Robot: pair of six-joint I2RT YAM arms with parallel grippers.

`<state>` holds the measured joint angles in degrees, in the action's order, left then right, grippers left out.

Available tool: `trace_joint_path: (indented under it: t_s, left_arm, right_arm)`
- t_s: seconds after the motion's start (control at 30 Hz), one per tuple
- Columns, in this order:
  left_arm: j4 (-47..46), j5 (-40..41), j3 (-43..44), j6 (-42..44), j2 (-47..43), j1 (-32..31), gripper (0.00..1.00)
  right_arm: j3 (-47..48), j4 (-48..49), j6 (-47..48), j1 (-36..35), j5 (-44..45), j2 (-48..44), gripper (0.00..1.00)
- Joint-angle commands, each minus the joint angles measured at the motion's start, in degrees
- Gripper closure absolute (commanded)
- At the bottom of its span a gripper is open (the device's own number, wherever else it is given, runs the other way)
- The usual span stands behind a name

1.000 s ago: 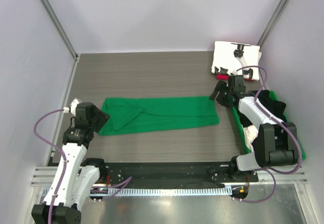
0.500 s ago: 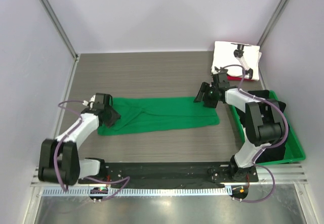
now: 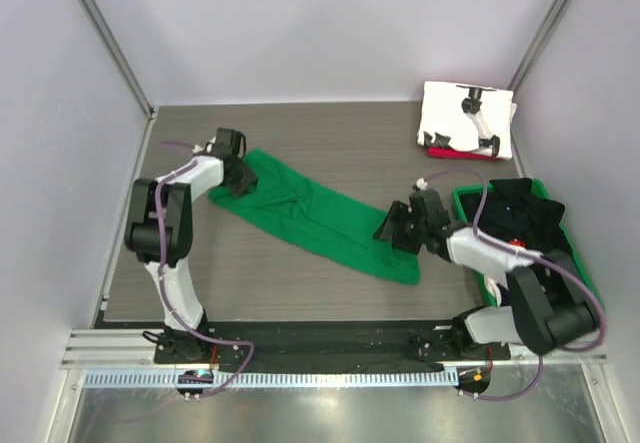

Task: Fold and stack the t-shirts

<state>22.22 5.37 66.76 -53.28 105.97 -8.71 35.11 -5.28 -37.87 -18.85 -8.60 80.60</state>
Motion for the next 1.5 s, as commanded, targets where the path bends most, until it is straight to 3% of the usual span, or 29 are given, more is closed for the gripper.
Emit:
trace_joint_path:
  t_s: [0.0,0.03,0.07,0.13,0.17,0.2,0.27,0.33,0.47,0.53,0.7,0.73,0.9,0.93,1.07,1.27,1.47]
  left_arm:
    - [5.69,-0.35,10.63,1.42,12.39,-2.62,0.63]
    - [7.38,-0.62,19.81,1.59,14.94,-3.85,0.63]
    - [9.14,-3.67,24.6,2.21,20.71,-4.64,0.62]
    - [12.57,-8.67,35.48,6.85,26.53,-7.96,0.6]
    - [15.28,-10.18,48.07,9.65,29.35,-9.47,0.59]
    - [22.71,-8.98,56.29,12.21,34.51,-12.79,0.57]
    - [28.38,-7.57,72.71,19.51,37.63,-15.54,0.48]
    - [30.17,-8.26,75.79,22.41,36.6,-17.57,0.41]
    - [22.89,-6.78,61.86,22.42,21.5,-17.48,0.25]
    - [20.67,-3.55,53.32,23.04,12.65,-17.31,0.22]
    - [22.78,-1.32,36.63,19.98,-2.32,-17.13,0.24]
    - [22.35,-1.67,28.24,18.92,-4.79,-17.3,0.25]
    - [17.7,-3.43,3.59,11.19,-22.1,-21.15,0.28]
    - [16.99,-3.61,0.33,9.18,-23.95,-22.48,0.29]
    - [14.88,-1.77,-14.51,2.4,-32.22,-31.79,0.3]
    - [13.2,2.54,-26.41,-10.42,-43.03,-46.11,0.3]
    - [9.79,1.67,-35.29,-16.58,-49.01,-49.47,0.3]
  right_arm:
    - [-9.42,-5.27,-13.41,-6.7,3.07,-8.16,0.34]
    - [-10.32,-5.88,-16.51,-9.42,3.41,-12.09,0.34]
    - [-10.94,-5.19,-19.5,-17.37,3.5,-13.61,0.34]
    - [-13.31,3.46,-28.29,-25.49,1.5,-15.2,0.34]
    - [-13.49,6.91,-29.62,-30.06,0.61,-14.77,0.34]
    - [-12.1,8.6,-29.28,-35.76,0.08,-14.07,0.34]
    - [-9.55,6.96,-25.87,-39.06,-0.36,-13.54,0.33]
    - [-6.56,2.59,-21.22,-39.86,-0.02,-15.2,0.32]
    - [-2.69,-3.33,-15.75,-37.5,3.06,-19.77,0.27]
    - [-1.1,-3.25,-14.26,-34.61,2.54,-20.31,0.26]
    - [3.2,-2.89,-10.39,-26.16,-1.68,-14.87,0.27]
    - [3.73,-3.24,-10.3,-24.93,-2.38,-13.38,0.27]
    - [4.8,-11.76,-9.94,-22.72,6.04,-12.65,0.3]
    - [3.83,-12.82,-10.29,-22.72,6.23,-13.27,0.34]
    - [-4.07,-15.11,-13.63,-24.65,5.88,-19.41,0.38]
    - [-15.94,-15.99,-25.73,-36.07,7.45,-31.28,0.41]
    - [-17.1,-14.59,-30.07,-43.19,10.62,-30.68,0.41]
